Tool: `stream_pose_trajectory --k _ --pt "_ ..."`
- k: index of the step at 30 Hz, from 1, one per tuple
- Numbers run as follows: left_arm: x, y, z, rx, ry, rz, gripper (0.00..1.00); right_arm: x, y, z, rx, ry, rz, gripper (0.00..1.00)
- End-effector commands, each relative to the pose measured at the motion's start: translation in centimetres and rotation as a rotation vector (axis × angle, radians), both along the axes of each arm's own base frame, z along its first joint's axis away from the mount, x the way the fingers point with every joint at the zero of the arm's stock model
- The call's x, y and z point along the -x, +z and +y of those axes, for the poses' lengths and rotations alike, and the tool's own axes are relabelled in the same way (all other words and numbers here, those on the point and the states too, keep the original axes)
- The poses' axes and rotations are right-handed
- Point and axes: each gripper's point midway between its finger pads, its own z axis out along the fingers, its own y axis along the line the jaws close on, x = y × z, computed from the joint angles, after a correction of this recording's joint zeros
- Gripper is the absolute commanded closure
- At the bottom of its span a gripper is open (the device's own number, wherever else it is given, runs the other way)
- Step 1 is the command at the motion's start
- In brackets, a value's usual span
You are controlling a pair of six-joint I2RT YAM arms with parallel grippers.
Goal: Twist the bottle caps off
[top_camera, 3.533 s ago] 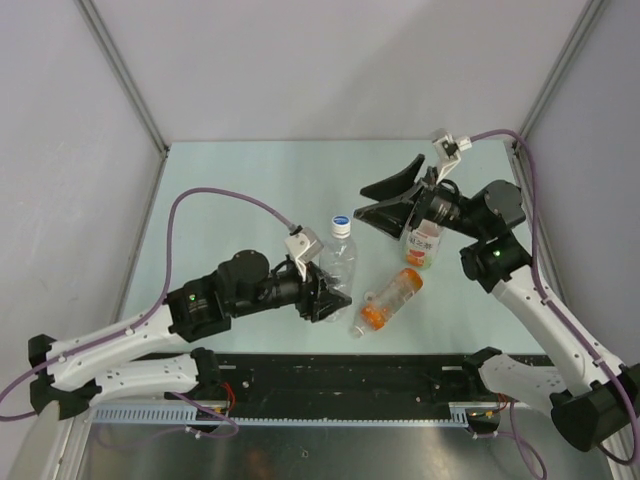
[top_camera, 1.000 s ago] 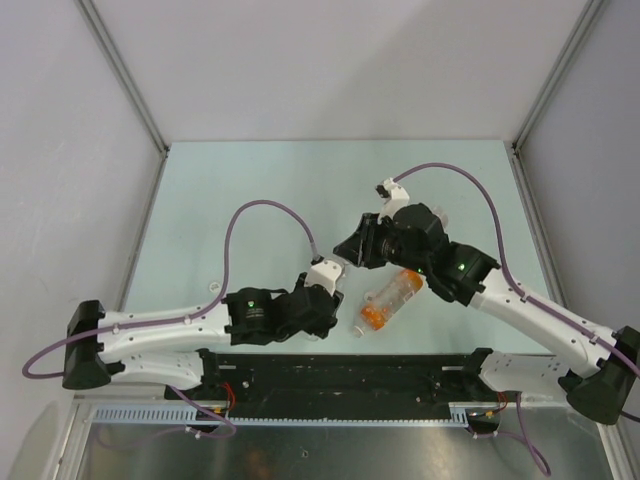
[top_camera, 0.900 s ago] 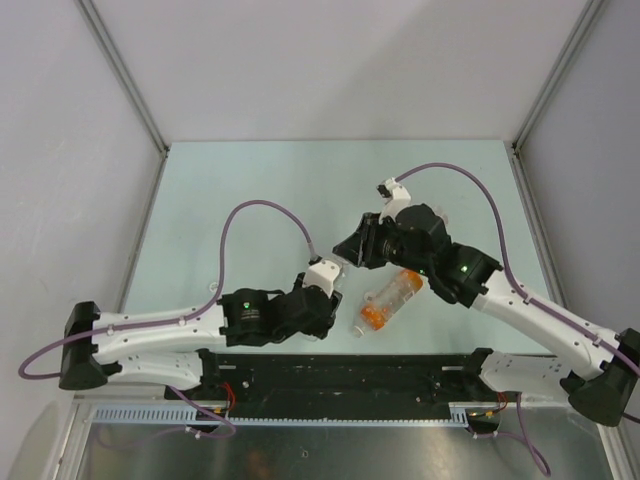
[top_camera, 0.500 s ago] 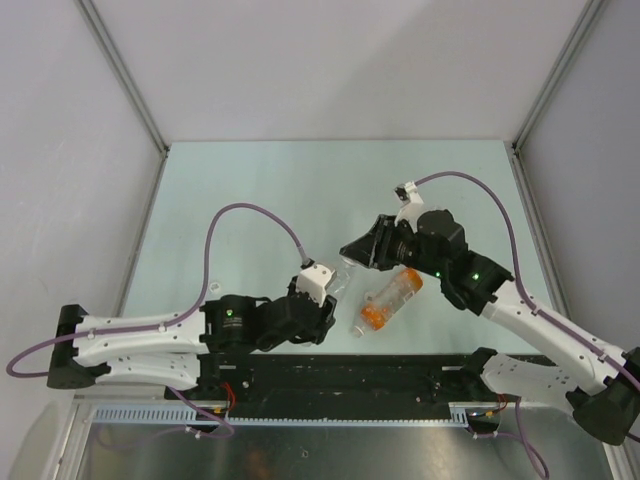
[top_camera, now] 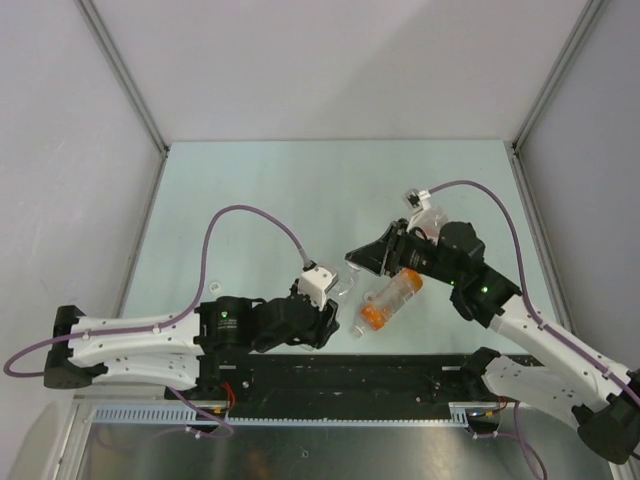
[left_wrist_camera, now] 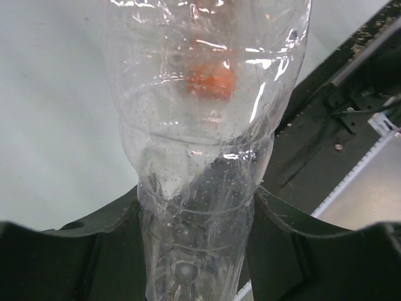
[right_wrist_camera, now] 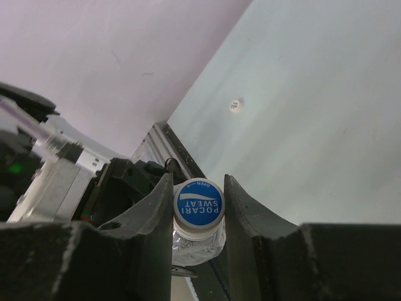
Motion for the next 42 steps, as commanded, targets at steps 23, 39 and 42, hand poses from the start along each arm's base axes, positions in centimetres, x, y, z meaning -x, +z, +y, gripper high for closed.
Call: stream_pose_trajectory --k 23,39,42 --pt "6.4 10.8 -4.2 0.543 -0.467 -0.078 1.0 3.8 7.7 -3.1 -0.2 0.109 -0.4 0.48" --pt "3.1 6.2 -4.1 0.337 -0.275 -0.059 1.0 0.7 8.3 -5.6 -0.169 -0.116 -0.265 0.01" --pt "2.0 5.2 -3.8 0.259 -0.215 -0.067 1.0 0.0 8.5 -6.0 -0.155 -0.164 -0.246 0.01"
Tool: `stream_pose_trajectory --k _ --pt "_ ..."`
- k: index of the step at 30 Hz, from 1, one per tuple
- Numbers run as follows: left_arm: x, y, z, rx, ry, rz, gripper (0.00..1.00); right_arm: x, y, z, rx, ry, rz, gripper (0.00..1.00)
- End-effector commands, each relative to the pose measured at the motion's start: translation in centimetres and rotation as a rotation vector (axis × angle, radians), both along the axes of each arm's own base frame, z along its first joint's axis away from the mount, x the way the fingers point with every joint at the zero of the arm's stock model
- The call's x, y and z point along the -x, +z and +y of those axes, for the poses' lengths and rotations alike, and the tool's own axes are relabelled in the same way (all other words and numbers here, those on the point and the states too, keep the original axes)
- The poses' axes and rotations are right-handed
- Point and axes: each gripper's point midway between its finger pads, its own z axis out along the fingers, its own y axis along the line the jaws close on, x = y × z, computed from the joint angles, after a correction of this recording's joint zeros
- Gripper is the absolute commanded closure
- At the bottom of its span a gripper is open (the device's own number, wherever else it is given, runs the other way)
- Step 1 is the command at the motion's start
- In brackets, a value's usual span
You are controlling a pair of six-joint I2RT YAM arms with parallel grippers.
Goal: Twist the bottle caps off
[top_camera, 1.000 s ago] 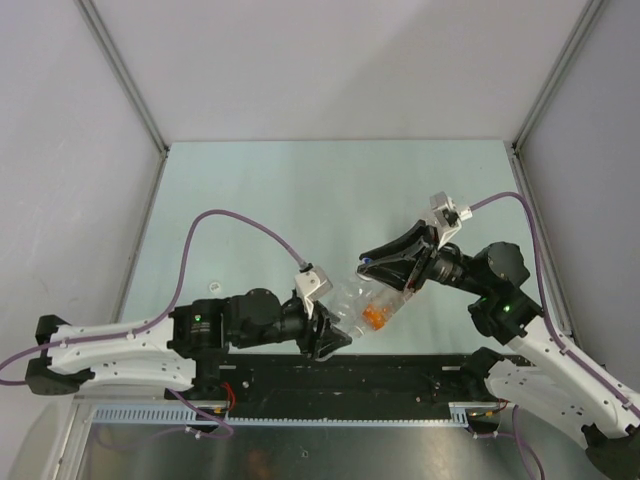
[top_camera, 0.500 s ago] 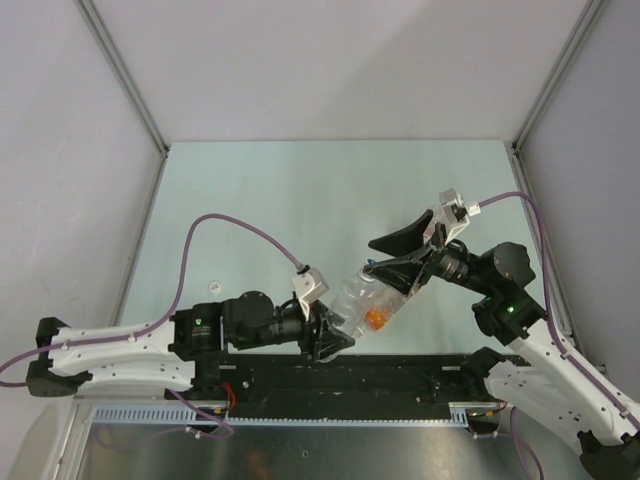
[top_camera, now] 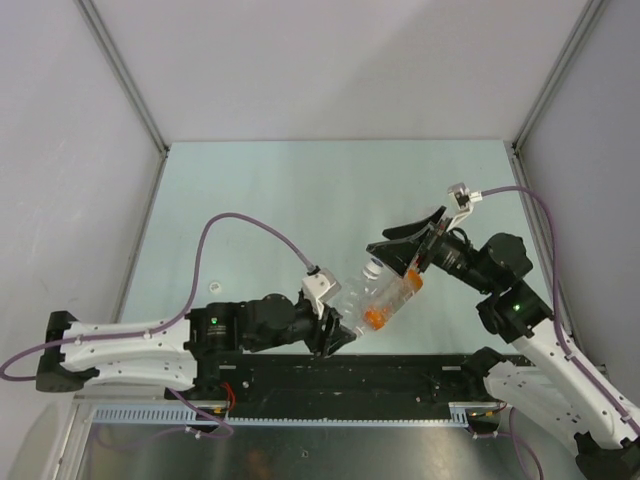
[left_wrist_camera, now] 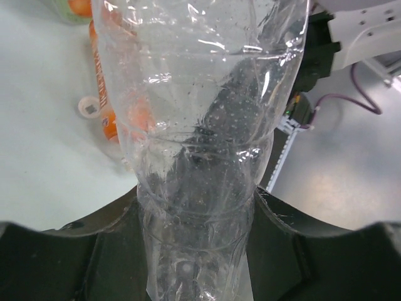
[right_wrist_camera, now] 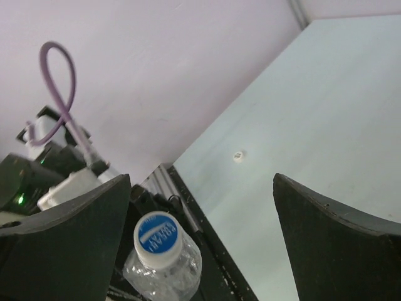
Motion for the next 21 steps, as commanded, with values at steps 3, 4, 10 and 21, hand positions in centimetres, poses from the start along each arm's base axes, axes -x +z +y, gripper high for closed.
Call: stream_pose_trajectory --k 3,4,10,21 --pt "-2.3 0.4 0.4 -0.1 0.135 -0.043 1.0 -1.8 2.0 -1.4 -0.009 -0.132 0.039 0.01" --pt "-2.7 0.1 0.6 -0.121 0.161 -0.047 1.0 -1.9 1.9 -1.3 -0.006 -0.134 0.049 0.01" --pt "-5.2 -1.5 2.3 -0.254 0.345 -0.065 1.0 -3.4 0.4 -0.7 0.067 -0.211 0.135 0.01" --pt "-7.8 -1.5 3.8 -0.454 0.576 -0.158 1.0 -5.1 -3.2 2.1 0.23 -0.266 0.305 0.01"
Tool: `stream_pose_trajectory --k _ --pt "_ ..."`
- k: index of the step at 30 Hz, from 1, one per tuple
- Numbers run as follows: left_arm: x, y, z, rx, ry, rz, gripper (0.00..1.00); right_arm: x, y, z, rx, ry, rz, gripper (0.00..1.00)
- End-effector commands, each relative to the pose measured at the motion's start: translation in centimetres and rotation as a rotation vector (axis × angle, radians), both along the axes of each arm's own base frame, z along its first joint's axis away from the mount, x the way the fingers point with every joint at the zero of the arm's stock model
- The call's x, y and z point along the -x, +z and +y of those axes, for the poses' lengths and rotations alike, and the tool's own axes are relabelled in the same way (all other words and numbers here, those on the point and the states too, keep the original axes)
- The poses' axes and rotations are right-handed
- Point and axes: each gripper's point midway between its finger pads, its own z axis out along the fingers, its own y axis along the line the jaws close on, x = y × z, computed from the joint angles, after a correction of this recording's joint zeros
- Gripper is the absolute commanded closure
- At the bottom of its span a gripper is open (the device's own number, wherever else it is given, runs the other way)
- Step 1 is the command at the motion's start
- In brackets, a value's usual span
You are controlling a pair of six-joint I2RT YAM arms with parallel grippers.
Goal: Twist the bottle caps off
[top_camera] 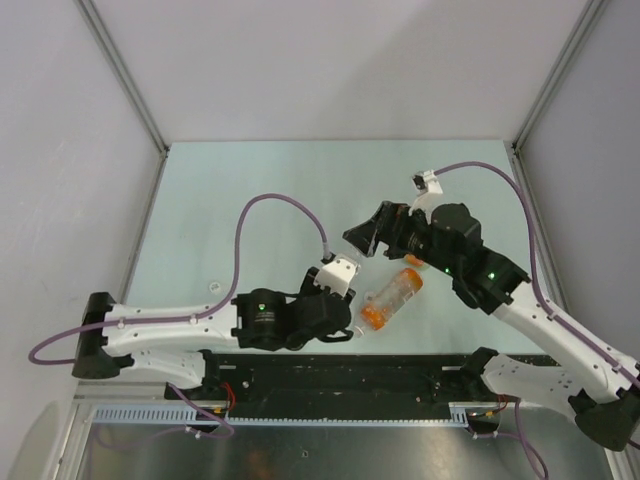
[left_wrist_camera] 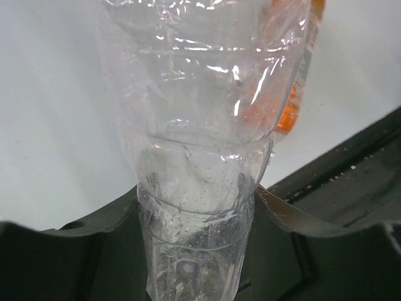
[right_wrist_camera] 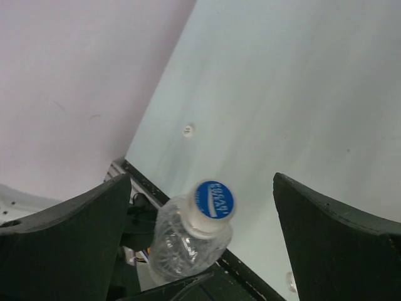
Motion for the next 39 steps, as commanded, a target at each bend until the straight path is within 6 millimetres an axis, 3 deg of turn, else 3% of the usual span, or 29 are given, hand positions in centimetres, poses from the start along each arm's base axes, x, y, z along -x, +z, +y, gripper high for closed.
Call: stream_pose_trajectory --k 1,7,13,19,28,31,39 --pt "-1.4 2.1 1.0 -0.032 0.136 -0.094 1.0 -0.8 0.1 -0.2 0.027 -0.057 0.036 0.01" --pt "-1.4 2.2 0.6 -0.1 0.149 -0.131 1.0 -0.6 0.3 -0.1 0.002 -0.053 0.056 0.09" --pt "-1.1 2.4 0.4 -0.104 0.147 -0.138 1.0 0.0 1.2 0.1 -0.026 -0.02 0.04 0.41" --pt "-1.1 2.5 0.7 -0.105 0.152 -0.141 1.0 0.5 0.9 0.8 -0.024 0.022 0.056 0.5" --pt "-0.9 1.5 0.4 -0.136 0.144 -0.122 1.0 0.9 0.8 1.0 -0.016 0.053 0.045 0.95" --pt "-0.6 0.9 0.2 -0.144 0.129 -0.093 1.0 0.9 0.8 1.0 -0.006 0.062 0.025 0.99" --pt "0.2 -1.7 -0.6 -0.19 0.046 0.054 1.0 1.5 1.3 1.4 0.006 0.133 -0.06 1.0"
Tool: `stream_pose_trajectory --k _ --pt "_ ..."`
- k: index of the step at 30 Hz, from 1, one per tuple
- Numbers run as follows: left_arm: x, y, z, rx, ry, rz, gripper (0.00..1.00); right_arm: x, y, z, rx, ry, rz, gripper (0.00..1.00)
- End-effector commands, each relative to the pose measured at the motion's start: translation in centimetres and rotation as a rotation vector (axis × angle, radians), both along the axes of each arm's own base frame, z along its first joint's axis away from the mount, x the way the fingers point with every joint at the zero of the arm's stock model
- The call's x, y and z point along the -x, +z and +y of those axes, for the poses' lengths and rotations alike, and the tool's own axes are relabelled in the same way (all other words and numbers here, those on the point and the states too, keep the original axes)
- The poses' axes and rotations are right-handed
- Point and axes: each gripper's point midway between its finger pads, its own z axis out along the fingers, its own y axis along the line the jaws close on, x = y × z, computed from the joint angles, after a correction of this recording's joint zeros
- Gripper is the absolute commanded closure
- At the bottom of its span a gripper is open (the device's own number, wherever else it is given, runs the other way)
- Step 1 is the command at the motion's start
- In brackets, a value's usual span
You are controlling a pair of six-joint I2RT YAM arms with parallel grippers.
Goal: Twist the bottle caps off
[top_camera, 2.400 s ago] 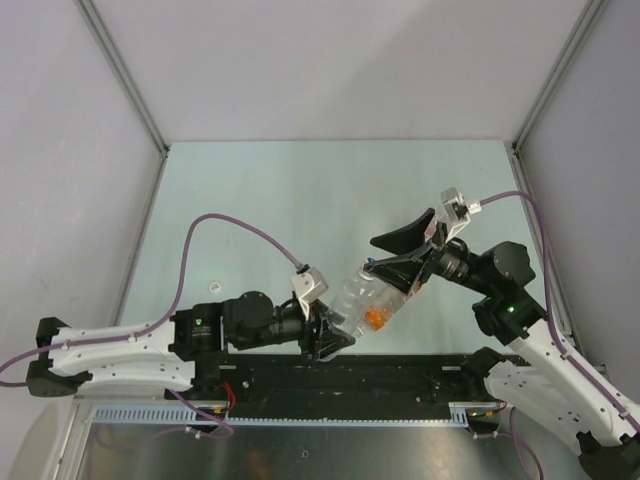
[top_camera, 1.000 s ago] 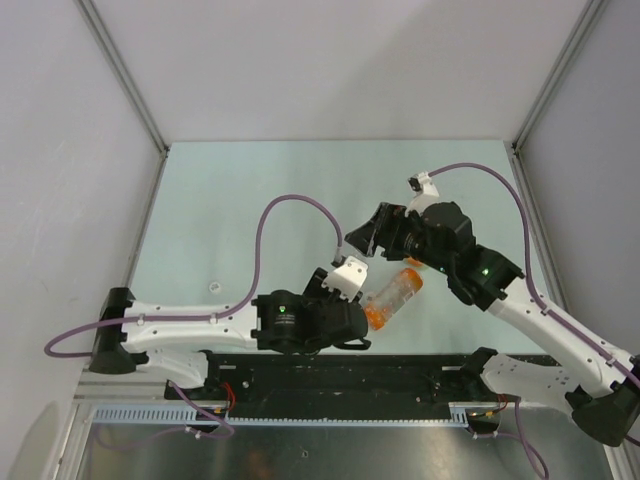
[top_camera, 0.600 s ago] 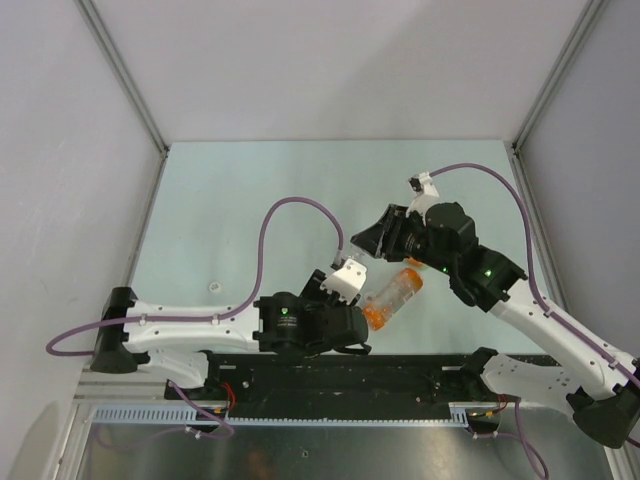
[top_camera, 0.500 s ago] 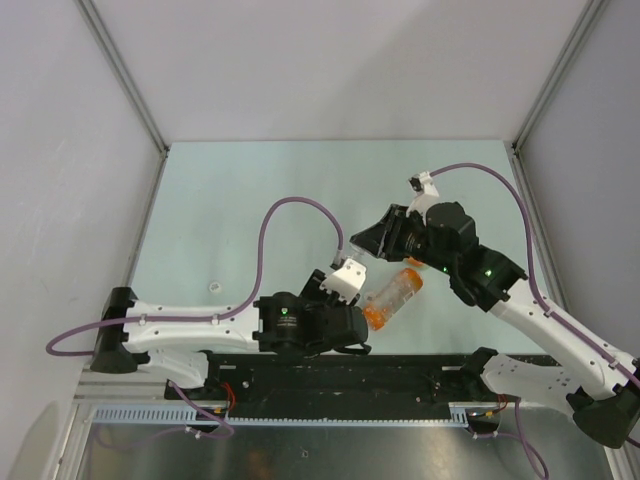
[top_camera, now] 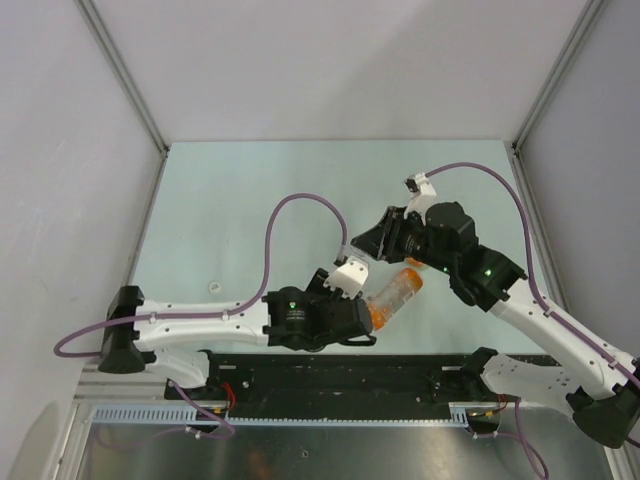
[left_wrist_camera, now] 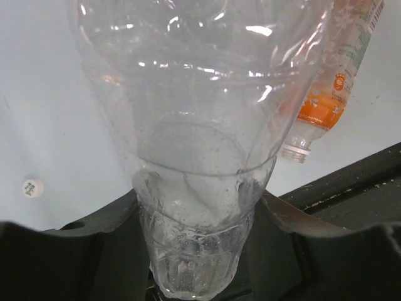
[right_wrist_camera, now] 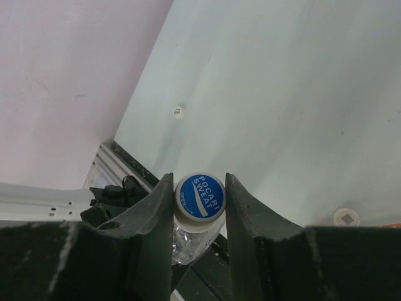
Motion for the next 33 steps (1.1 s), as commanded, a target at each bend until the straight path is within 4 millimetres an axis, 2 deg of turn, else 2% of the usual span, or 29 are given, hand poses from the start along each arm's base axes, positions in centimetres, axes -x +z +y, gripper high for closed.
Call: stream_pose_trajectory --k 1,5,12,15,21,33 --pt "1.2 -0.9 -1.8 0.032 -0.073 0.123 1.0 1.0 3.4 0.8 -0.064 0.095 -0.128 1.0" --pt "1.9 -0.8 -3.3 0.131 -0.157 0.183 1.0 1.2 2.7 0.4 -0.07 0.108 -0.128 1.0" --pt "3.1 1.2 -4.4 0.345 -0.308 0.224 1.0 1.8 2.9 -0.8 -0.143 0.147 -0.167 1.0" --pt "4.0 2.5 -4.7 0.456 -0.39 0.233 1.0 2.2 3.6 -1.2 -0.178 0.18 -0.209 1.0" --pt "7.0 5.3 -5.1 0.679 -0.615 0.283 1.0 4.0 5.4 -1.3 -0.243 0.279 -0.328 1.0" --pt "12.3 7.0 -5.1 0.837 -0.97 0.356 1.0 7.5 8.8 -1.9 -0.332 0.415 -0.549 1.0"
